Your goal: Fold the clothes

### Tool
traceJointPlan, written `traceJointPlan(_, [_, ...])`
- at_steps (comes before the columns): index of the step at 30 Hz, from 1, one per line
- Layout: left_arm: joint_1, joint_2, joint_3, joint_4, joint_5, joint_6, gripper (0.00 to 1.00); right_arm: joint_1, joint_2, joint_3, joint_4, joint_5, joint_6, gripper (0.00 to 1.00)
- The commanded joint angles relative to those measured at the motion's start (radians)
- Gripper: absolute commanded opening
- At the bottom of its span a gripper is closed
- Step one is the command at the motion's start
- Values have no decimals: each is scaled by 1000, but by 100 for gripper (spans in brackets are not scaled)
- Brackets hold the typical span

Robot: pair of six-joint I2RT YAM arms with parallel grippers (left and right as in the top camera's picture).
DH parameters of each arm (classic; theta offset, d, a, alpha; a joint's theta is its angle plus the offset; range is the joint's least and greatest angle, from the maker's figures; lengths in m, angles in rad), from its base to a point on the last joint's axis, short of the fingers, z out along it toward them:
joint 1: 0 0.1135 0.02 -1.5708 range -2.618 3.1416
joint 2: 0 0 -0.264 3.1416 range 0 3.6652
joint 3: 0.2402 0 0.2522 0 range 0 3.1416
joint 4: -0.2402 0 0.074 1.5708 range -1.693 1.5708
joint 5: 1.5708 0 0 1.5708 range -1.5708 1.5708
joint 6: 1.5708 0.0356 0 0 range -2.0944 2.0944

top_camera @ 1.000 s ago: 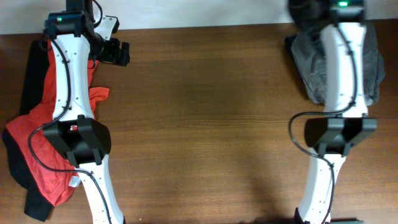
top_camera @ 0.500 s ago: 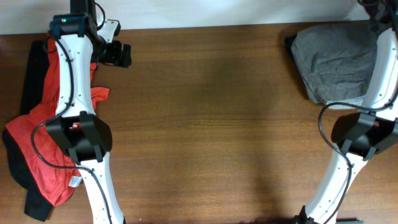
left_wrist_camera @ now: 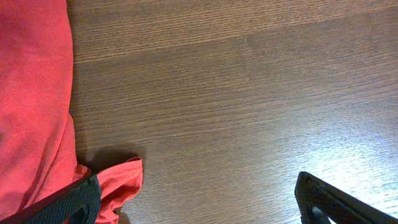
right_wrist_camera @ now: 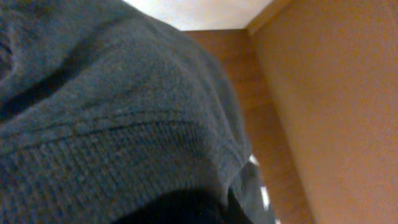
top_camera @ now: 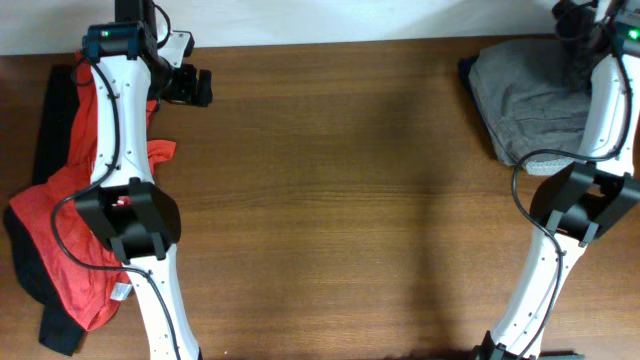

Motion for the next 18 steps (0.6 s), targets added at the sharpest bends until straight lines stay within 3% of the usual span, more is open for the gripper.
traceJointPlan(1, [-2,9,-1,9,19,-14,99,48,-6,22,-30,-44,32,4])
traceJointPlan(18, [-2,9,-1,10,35,-13,99,180,9,-169,-107,-78,47,7])
